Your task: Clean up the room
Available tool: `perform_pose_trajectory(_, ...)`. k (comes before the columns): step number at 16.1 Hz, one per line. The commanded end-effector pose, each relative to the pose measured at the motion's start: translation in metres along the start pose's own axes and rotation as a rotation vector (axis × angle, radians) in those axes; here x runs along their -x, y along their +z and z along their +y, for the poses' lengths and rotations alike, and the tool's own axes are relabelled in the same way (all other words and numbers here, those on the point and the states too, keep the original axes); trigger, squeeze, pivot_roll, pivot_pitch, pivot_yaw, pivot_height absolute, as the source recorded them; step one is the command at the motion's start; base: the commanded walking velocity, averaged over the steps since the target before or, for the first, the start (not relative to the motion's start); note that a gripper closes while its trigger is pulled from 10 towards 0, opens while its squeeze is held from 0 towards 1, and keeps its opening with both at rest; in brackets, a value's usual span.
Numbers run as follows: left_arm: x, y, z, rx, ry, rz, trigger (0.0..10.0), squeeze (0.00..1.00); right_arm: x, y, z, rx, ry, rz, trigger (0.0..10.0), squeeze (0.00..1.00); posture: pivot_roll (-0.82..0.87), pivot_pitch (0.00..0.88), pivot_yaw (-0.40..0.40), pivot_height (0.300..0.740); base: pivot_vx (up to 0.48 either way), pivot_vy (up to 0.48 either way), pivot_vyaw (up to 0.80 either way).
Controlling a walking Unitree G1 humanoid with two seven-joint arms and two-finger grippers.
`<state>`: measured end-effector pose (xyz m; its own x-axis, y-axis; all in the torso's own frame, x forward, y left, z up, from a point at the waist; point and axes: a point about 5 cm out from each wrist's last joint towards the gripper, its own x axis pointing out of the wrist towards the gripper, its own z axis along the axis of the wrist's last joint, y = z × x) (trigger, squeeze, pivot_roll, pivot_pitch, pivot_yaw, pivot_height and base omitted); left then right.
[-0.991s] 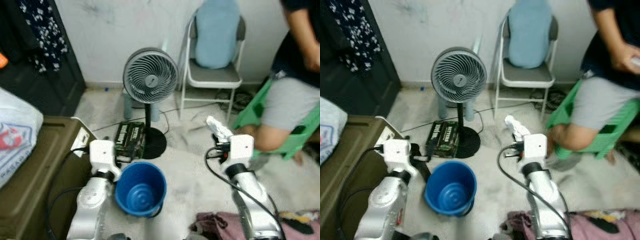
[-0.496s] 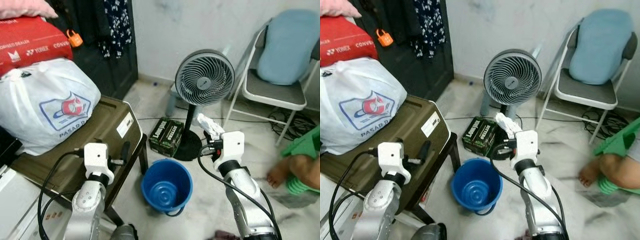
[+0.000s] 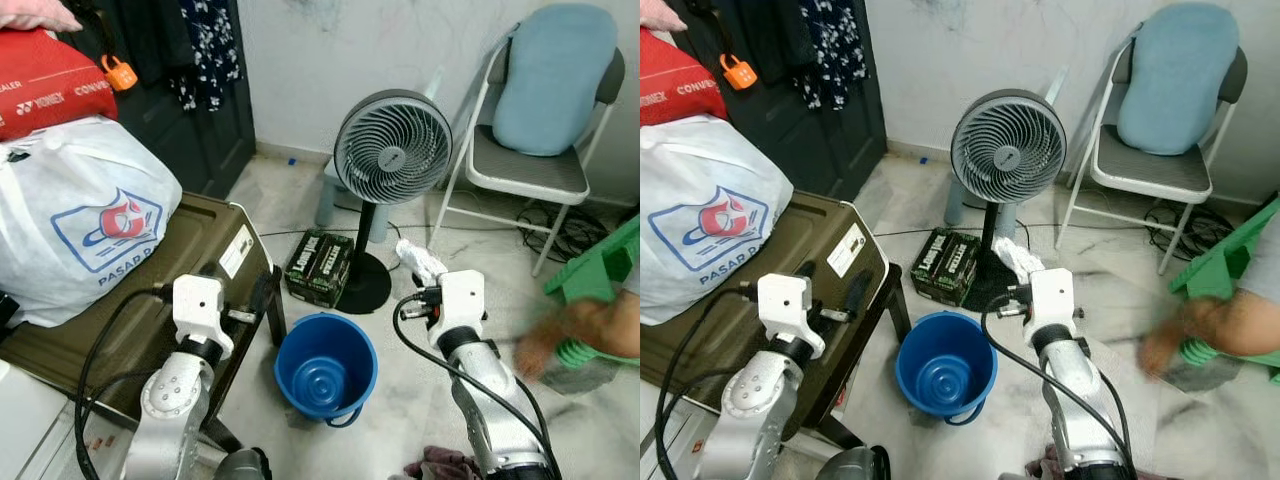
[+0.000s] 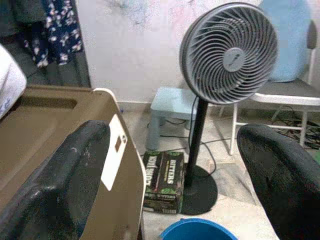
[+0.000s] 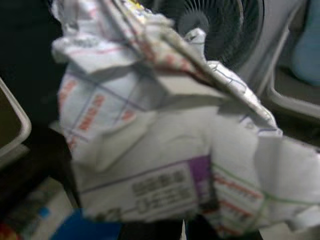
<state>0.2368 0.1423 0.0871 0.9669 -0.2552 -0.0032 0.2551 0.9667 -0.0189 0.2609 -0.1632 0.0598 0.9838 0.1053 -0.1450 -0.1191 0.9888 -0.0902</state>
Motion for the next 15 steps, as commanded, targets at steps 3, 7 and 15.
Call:
perform_pose_trajectory(3,0.015,0.007,0.01,-0.091,-0.085,0.026,10.0,0.0,-0.001,-0.011,-0.008,0.027,-0.104,0.073,10.0,0.0,0.04,0.131,0.061,0.74,0.0,0.0,0.0)
perform_pose_trajectory(7,0.029,0.021,0.024,-0.157,-0.129,0.038,10.0,0.0,-0.012,-0.013,-0.001,-0.035,-0.101,0.095,10.0,0.0,0.11,0.2,0.103,0.74,0.0,0.0,0.0)
perform_pose_trajectory(15,0.054,0.045,0.053,-0.261,-0.164,0.098,10.0,0.0,-0.055,-0.007,0.017,-0.117,-0.094,0.186,10.0,0.0,0.24,0.287,0.204,0.74,0.0,0.0,0.0)
